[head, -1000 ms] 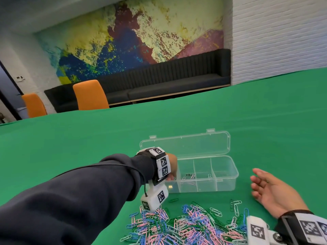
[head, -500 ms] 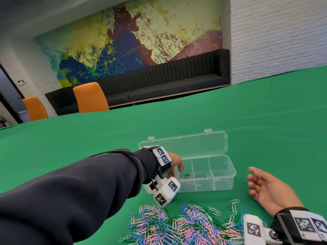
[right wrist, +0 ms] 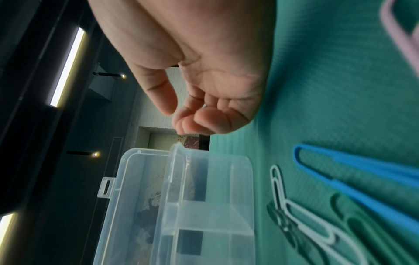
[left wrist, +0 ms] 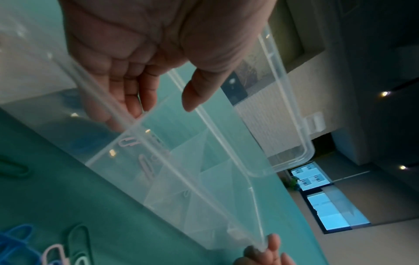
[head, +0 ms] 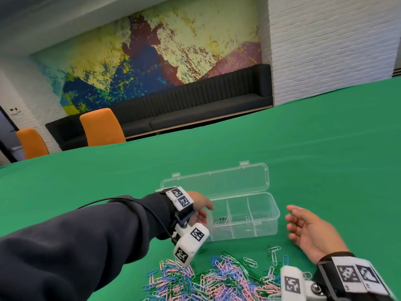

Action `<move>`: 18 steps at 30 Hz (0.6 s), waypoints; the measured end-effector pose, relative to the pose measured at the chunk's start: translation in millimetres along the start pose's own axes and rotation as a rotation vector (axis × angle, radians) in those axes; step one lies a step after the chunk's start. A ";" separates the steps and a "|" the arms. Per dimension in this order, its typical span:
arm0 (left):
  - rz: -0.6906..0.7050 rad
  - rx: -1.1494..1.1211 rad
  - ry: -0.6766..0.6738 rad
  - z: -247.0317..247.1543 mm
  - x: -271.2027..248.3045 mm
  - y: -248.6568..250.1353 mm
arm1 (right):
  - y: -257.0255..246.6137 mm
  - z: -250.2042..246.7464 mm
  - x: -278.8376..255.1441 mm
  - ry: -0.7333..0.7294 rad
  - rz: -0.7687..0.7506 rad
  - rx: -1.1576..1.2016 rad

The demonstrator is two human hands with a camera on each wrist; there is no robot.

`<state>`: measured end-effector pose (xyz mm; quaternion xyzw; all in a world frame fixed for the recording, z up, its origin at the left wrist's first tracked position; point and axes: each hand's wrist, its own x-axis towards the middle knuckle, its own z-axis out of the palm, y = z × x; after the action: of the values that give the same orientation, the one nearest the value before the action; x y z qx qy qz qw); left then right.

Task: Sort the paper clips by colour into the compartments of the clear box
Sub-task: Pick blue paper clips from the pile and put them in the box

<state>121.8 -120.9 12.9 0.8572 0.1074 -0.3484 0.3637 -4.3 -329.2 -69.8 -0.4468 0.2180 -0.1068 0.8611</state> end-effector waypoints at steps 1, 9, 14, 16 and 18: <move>-0.008 -0.034 -0.016 -3.0 -3.1 1.2 | 0.8 1.1 -0.1 -0.005 0.001 -0.007; 0.089 0.028 0.056 -9.0 2.0 -7.5 | -1.0 5.6 -5.9 -0.010 -0.002 -0.030; 0.106 0.045 0.086 -9.3 2.5 -8.1 | -2.5 6.6 -7.4 0.005 0.010 -0.042; 0.107 0.052 0.085 -9.2 2.0 -9.5 | -2.5 6.4 -7.7 0.009 0.012 -0.039; 0.117 0.050 0.096 -8.7 1.2 -10.2 | -2.9 6.6 -8.1 0.011 0.011 -0.038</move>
<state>122.8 -107.6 10.9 0.8865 0.0658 -0.2876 0.3565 -8.4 -323.0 -61.8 -0.4615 0.2272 -0.1005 0.8516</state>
